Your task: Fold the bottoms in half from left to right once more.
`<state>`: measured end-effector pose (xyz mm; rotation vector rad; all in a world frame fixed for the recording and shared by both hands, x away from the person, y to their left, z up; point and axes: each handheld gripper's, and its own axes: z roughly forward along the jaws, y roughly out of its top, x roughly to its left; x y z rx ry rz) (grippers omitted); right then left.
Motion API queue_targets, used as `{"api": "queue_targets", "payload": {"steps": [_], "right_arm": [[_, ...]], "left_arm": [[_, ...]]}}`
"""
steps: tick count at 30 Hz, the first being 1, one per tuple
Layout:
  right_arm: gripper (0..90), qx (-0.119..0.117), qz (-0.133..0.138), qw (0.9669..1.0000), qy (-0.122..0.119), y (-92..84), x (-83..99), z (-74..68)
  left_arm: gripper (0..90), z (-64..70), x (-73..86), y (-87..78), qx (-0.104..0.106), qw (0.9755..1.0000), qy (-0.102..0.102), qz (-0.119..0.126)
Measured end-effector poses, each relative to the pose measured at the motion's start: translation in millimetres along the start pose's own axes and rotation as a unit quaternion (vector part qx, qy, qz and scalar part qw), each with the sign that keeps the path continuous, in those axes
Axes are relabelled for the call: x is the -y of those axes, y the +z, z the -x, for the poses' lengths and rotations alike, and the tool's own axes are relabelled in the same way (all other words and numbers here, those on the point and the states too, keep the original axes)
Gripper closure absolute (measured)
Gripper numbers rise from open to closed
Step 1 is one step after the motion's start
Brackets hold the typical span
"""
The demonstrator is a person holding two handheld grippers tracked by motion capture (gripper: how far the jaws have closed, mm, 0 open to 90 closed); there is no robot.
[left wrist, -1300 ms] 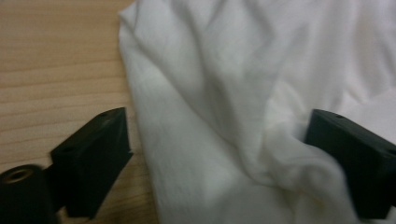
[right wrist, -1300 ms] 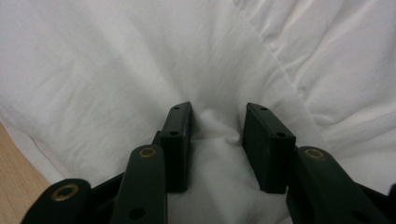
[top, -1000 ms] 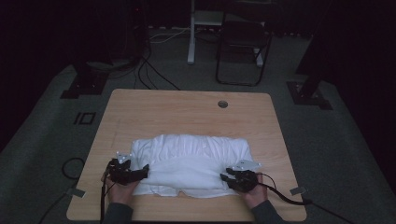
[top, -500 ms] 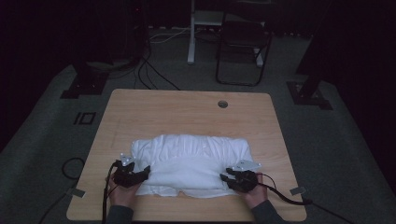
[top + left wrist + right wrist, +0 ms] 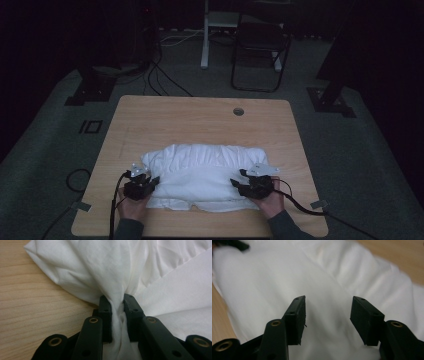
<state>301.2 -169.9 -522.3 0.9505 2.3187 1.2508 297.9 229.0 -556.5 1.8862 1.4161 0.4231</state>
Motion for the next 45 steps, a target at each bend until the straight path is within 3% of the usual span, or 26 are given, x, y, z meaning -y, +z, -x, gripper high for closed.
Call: {"api": "queue_targets", "payload": {"steps": [7,9,11,12,13,15,17,19,20,22,25,30,31,32,34,35,37,38,39,41,42,44,45], "right_arm": [[37.6,-0.002,0.013,0.9984,-0.056,20.7,-32.3,-33.5],[37.7,-0.001,-0.004,0.9979,-0.065,31.8,-34.1,-37.7],[37.7,0.007,-0.038,0.9970,-0.066,47.9,-30.2,-37.4],[37.7,0.007,-0.038,0.9970,-0.066,47.9,-30.2,-37.4],[38.1,0.001,-0.073,0.9952,-0.066,66.7,-20.4,-38.2],[39.0,-0.007,-0.074,0.9956,-0.057,76.8,-13.4,-38.2],[40.0,-0.016,-0.071,0.9964,-0.044,78.6,-12.8,-35.4],[40.0,-0.015,-0.073,0.9961,-0.046,78.6,-13.4,-35.8],[41.2,-0.008,-0.078,0.9956,-0.051,79.3,-14.5,-38.9],[41.5,-0.006,-0.076,0.9958,-0.050,80.9,-14.8,-40.8],[41.8,0.000,-0.077,0.9959,-0.047,82.7,-16.2,-43.8],[42.4,-0.024,-0.098,0.9946,-0.026,78.6,-28.1,-36.2],[42.4,-0.024,-0.093,0.9951,-0.024,73.4,-32.6,-33.3],[48.3,-0.010,-0.066,0.9975,-0.022,62.5,-41.9,-28.0],[52.3,0.003,-0.035,0.9993,-0.006,54.1,-53.6,-17.2],[53.3,0.008,-0.029,0.9995,0.006,53.6,-59.0,-11.4],[53.3,0.019,-0.030,0.9994,0.005,56.3,-64.0,-6.8],[53.2,0.028,-0.043,0.9987,0.005,71.0,-72.9,-0.3],[53.2,0.028,-0.043,0.9987,0.005,71.0,-72.9,-0.3],[52.5,0.044,-0.064,0.9969,-0.013,95.7,-78.9,-1.5],[52.5,0.044,-0.064,0.9969,-0.013,95.7,-78.9,-1.5],[54.1,0.045,-0.088,0.9948,-0.024,114.3,-76.3,-3.7],[55.3,0.048,-0.113,0.9918,-0.037,131.5,-67.7,-5.8]], "left_arm": [[79.5,-2.1,-0.7,1.1,0.002,1.0000,-0.005,0.005],[80.0,-4.0,-0.7,0.4,0.006,0.9999,-0.011,0.007],[80.6,-5.8,-1.1,-0.5,0.009,0.9997,-0.021,0.012],[80.9,-5.8,-1.1,-0.5,0.009,0.9997,-0.021,0.012],[81.0,-7.6,-2.2,-2.8,0.011,0.9993,-0.028,0.021],[81.2,-9.1,-4.3,-6.9,0.011,0.9989,-0.031,0.033],[81.4,-10.6,-7.0,-11.5,0.016,0.9982,-0.037,0.044],[81.5,-10.6,-7.0,-11.5,0.016,0.9982,-0.037,0.044],[81.6,-11.5,-13.3,-21.4,0.025,0.9966,-0.043,0.066],[81.7,-11.5,-18.1,-28.3,0.034,0.9947,-0.043,0.087],[81.7,-10.5,-24.6,-35.8,0.036,0.9936,-0.035,0.101],[81.8,-5.2,-36.2,-39.5,0.030,0.9935,-0.015,0.109],[81.8,-5.2,-36.2,-39.5,0.030,0.9935,-0.015,0.109],[81.8,-4.1,-38.3,-39.6,0.030,0.9934,-0.013,0.110],[81.8,-3.7,-39.7,-40.4,0.029,0.9933,-0.011,0.112],[81.8,-3.2,-40.4,-40.8,0.030,0.9930,-0.011,0.113],[81.8,-3.2,-40.4,-40.8,0.030,0.9930,-0.011,0.113],[81.8,-0.6,-42.8,-42.0,0.028,0.9927,-0.007,0.117],[81.8,-0.6,-42.8,-42.0,0.028,0.9927,-0.007,0.117],[81.8,0.9,-44.5,-42.4,0.027,0.9925,-0.002,0.119],[81.8,0.9,-44.5,-42.4,0.027,0.9925,-0.002,0.119],[81.8,1.3,-45.2,-41.6,0.028,0.9923,-0.001,0.120],[81.8,1.3,-45.4,-41.2,0.030,0.9923,0.000,0.120]]}}
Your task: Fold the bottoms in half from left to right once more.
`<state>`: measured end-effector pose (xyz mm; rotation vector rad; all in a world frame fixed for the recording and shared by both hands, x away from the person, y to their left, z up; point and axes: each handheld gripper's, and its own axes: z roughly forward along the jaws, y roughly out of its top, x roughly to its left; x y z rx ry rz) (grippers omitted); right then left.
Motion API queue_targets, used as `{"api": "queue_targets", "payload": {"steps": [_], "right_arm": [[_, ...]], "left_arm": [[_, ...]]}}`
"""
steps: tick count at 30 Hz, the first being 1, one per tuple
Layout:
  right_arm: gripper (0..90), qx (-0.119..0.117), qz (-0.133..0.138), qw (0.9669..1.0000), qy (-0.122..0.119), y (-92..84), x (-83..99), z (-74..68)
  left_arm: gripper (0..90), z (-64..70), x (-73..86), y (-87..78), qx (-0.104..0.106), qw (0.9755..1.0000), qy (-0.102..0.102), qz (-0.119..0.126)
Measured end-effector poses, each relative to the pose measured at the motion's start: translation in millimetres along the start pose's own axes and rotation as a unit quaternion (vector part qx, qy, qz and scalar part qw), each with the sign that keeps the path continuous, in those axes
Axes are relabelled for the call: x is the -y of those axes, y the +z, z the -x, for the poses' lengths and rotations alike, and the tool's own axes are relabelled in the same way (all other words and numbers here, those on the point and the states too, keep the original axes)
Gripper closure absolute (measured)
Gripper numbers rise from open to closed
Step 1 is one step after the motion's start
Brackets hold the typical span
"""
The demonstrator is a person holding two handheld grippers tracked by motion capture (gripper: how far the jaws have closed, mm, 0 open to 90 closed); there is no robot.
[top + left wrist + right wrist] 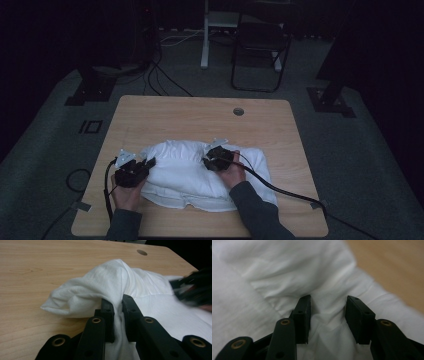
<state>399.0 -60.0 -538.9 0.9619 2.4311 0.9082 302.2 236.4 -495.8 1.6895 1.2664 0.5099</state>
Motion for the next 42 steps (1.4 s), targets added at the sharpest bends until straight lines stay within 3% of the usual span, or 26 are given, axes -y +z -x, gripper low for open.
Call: {"api": "queue_targets", "payload": {"steps": [3,6,10,11,13,14,15,16,17,18,19,22,23,28,29,30,31,34,35,39,42], "right_arm": [[55.3,0.001,0.005,1.0000,-0.005,4.9,3.0,-2.2],[50.0,0.009,0.021,0.9997,-0.009,-8.8,3.3,-3.4],[46.1,-0.021,0.068,0.9973,-0.017,-43.8,12.8,-11.7],[46.1,-0.021,0.068,0.9973,-0.017,-43.8,12.8,-11.7],[44.4,-0.051,0.089,0.9943,-0.029,-66.2,26.2,-22.9],[43.8,-0.070,0.074,0.9940,-0.040,-68.0,35.7,-30.1],[43.8,-0.070,0.074,0.9940,-0.040,-68.0,35.7,-30.1],[43.9,-0.048,0.039,0.9960,-0.065,-56.9,44.0,-37.3],[44.7,-0.047,0.024,0.9962,-0.070,-48.1,47.3,-39.7],[44.7,-0.047,0.024,0.9962,-0.070,-48.1,47.3,-39.7],[46.9,-0.058,0.029,0.9964,-0.055,-38.6,48.8,-40.9],[48.8,-0.061,0.035,0.9961,-0.054,-34.7,46.5,-41.8],[50.1,-0.071,0.042,0.9957,-0.042,-30.0,44.8,-42.0],[51.8,-0.084,0.051,0.9951,-0.015,-18.6,37.8,-43.7],[51.8,-0.084,0.051,0.9951,-0.015,-18.6,37.8,-43.7],[52.6,-0.076,0.050,0.9956,-0.023,-16.6,33.8,-47.7],[53.9,-0.064,0.047,0.9960,-0.040,-9.8,21.7,-60.3],[53.8,-0.068,0.048,0.9958,-0.038,-6.8,18.2,-63.6],[51.9,-0.086,0.055,0.9942,-0.036,-1.7,12.9,-65.1],[42.4,-0.075,0.068,0.9937,-0.049,-27.0,16.7,-59.1],[41.7,-0.054,0.096,0.9934,-0.034,-56.8,29.8,-42.8]], "left_arm": [[81.8,0.9,-0.4,1.2,-0.002,1.0000,0.004,-0.001],[81.8,-0.3,-0.8,0.3,-0.001,1.0000,0.003,0.001],[81.8,-2.3,-0.7,0.5,-0.002,1.0000,0.002,0.001],[81.8,-2.3,-0.7,0.5,-0.002,1.0000,0.002,0.001],[81.8,-2.4,-1.5,1.2,-0.001,1.0000,0.003,0.002],[81.8,-2.1,-2.2,1.3,0.000,1.0000,0.003,0.002],[81.8,-1.3,-2.9,1.3,0.000,1.0000,0.003,0.005],[81.8,0.9,-5.3,0.8,0.006,1.0000,0.005,0.006],[81.8,0.9,-5.3,0.8,0.006,1.0000,0.005,0.006],[81.8,3.4,-6.9,0.6,0.008,0.9999,0.008,0.008],[81.8,6.6,-9.2,-0.1,0.006,0.9998,0.013,0.011],[81.8,12.4,-21.8,-5.6,0.025,0.9991,0.016,0.031],[81.9,15.9,-27.2,-7.4,0.029,0.9987,0.019,0.037],[81.9,42.1,-48.5,-9.8,0.050,0.9957,0.052,0.057],[81.9,42.1,-48.5,-9.8,0.050,0.9957,0.052,0.057],[81.9,51.4,-53.1,-8.4,0.057,0.9946,0.061,0.062],[81.9,59.7,-56.6,-6.0,0.066,0.9934,0.069,0.064],[81.9,63.1,-57.5,-4.5,0.066,0.9931,0.072,0.064],[81.9,68.8,-57.8,-0.5,0.065,0.9926,0.082,0.061],[81.9,68.2,-55.9,-0.2,0.066,0.9925,0.084,0.059],[81.9,67.4,-54.6,-0.9,0.067,0.9925,0.085,0.057]]}}
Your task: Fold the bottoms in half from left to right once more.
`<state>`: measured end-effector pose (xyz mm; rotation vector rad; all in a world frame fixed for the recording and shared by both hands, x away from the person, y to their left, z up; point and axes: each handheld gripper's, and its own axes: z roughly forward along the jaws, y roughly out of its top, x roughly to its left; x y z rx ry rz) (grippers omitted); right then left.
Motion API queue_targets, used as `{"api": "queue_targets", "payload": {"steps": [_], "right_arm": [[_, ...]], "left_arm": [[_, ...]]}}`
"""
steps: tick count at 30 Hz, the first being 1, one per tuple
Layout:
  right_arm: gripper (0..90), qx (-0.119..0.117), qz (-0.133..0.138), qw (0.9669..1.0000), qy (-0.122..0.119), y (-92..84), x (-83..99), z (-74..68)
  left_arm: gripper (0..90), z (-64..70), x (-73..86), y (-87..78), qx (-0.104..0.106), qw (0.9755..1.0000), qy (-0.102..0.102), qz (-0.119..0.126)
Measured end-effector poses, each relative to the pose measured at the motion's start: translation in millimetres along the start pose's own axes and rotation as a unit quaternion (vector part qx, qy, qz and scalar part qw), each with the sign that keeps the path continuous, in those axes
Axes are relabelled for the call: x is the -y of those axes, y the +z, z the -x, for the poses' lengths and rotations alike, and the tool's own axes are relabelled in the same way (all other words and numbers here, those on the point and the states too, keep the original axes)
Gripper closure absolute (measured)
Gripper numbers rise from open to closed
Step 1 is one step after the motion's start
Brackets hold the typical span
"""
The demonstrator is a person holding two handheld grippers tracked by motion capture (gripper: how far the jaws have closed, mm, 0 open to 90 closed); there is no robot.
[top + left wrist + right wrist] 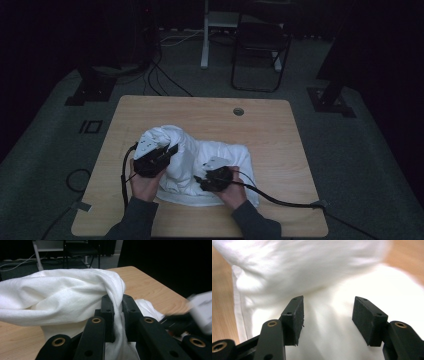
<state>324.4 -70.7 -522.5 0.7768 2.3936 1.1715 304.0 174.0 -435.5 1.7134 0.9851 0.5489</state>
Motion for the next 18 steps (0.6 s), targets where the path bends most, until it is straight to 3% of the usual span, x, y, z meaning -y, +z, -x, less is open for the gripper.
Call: {"api": "queue_targets", "payload": {"steps": [4,8,14,18], "right_arm": [[39.4,0.069,-0.029,0.9969,0.021,-20.8,24.6,28.8],[39.3,0.071,-0.068,0.9932,0.063,-8.9,47.2,44.2],[47.4,0.065,-0.070,0.9939,0.055,10.3,36.8,38.8],[48.4,0.031,-0.046,0.9958,0.072,27.9,29.2,30.1]], "left_arm": [[81.9,3.5,-0.3,2.3,0.005,1.0000,0.002,0.001],[81.9,12.3,-2.9,9.2,0.016,0.9998,0.010,-0.003],[81.9,26.3,-9.7,18.2,0.030,0.9992,0.025,-0.007],[81.9,33.7,-12.5,24.7,0.032,0.9989,0.034,-0.012]]}}
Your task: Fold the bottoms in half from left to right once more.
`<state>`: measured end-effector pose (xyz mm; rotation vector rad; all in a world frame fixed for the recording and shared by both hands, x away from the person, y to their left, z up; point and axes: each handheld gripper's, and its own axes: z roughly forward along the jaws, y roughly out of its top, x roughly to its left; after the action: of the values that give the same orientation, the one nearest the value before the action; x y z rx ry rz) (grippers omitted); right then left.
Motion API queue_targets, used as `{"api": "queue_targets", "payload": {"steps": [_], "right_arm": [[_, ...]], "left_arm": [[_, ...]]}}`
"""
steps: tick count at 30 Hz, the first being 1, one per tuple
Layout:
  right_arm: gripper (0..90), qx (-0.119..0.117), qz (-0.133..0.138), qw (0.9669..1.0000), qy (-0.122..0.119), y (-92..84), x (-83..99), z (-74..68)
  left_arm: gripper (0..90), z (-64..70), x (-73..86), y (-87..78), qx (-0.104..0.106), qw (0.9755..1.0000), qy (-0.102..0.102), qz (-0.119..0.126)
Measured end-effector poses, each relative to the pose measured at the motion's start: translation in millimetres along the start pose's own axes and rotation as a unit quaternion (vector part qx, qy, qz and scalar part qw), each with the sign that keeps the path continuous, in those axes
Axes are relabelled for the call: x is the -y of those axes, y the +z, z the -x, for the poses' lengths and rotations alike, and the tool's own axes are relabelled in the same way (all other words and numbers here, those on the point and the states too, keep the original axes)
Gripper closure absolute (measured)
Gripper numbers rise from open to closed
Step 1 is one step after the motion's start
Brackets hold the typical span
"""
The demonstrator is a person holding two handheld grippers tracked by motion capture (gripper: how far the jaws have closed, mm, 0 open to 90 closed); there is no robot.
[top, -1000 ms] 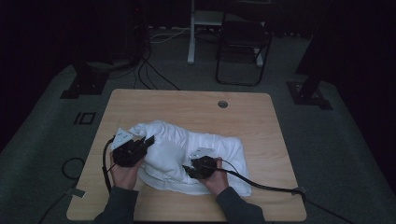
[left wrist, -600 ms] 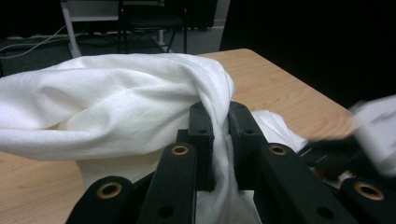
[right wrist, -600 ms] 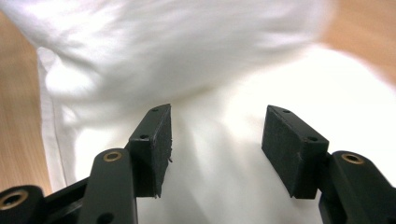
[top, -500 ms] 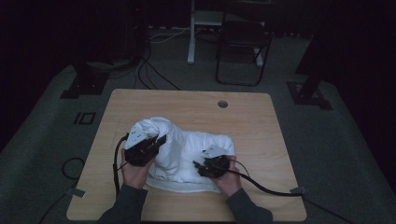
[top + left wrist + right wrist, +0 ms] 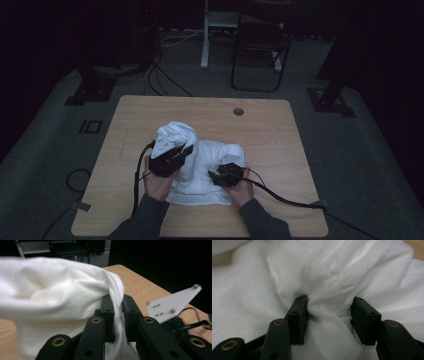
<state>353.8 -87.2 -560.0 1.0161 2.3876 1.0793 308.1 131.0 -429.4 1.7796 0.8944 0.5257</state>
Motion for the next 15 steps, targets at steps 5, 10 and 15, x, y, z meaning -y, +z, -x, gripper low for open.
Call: {"api": "queue_targets", "payload": {"steps": [5,10,15], "right_arm": [[40.6,-0.024,-0.003,0.9994,-0.026,-10.0,-5.8,-3.2],[42.4,0.023,0.015,0.9996,0.002,-49.3,11.3,33.0],[42.8,0.049,-0.035,0.9981,0.014,-36.6,30.6,53.5]], "left_arm": [[81.9,7.3,3.6,14.8,0.008,0.9998,0.007,-0.017],[81.8,24.1,7.5,32.9,0.021,0.9990,0.023,-0.032],[81.8,40.8,13.1,52.2,0.029,0.9976,0.039,-0.050]]}}
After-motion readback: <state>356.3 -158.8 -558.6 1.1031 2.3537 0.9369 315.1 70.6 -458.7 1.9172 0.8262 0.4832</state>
